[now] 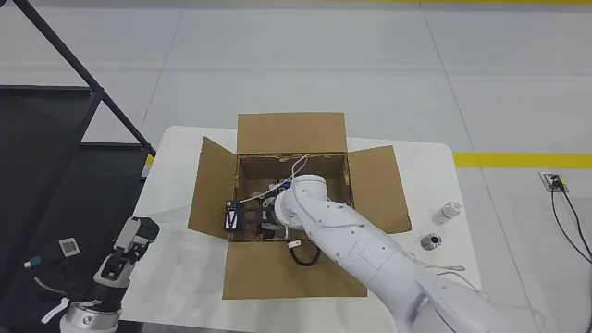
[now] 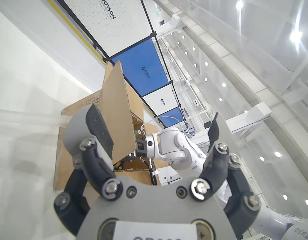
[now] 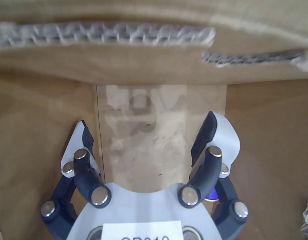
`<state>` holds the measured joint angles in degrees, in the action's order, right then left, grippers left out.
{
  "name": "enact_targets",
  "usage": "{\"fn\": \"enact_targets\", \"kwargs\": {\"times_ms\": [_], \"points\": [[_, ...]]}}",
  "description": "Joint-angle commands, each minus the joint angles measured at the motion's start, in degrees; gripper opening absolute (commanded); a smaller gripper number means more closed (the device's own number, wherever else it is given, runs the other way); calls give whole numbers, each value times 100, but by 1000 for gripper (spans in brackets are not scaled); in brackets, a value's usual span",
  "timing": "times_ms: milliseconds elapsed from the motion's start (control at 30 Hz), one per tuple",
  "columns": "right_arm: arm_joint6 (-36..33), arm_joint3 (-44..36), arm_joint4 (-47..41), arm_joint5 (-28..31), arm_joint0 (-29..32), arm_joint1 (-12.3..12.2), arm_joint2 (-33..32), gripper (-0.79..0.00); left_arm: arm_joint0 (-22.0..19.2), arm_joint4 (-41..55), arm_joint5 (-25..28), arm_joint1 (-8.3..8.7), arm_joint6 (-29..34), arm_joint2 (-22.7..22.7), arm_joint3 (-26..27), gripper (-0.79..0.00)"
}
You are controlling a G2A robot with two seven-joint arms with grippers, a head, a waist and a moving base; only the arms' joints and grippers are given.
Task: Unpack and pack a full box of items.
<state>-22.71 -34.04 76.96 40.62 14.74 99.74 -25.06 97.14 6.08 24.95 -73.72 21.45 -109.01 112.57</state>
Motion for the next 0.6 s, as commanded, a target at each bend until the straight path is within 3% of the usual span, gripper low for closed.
{"fn": "enact_targets", "kwargs": {"times_ms": [0,567], "points": [[5,-62,-21,-119,33,7,-42,0,26,55,36,5,-1,-38,-5,0],[270,-198,-445,-339,178,148,-361,0,221,364,223,30,-39,-253,-76,0]]}}
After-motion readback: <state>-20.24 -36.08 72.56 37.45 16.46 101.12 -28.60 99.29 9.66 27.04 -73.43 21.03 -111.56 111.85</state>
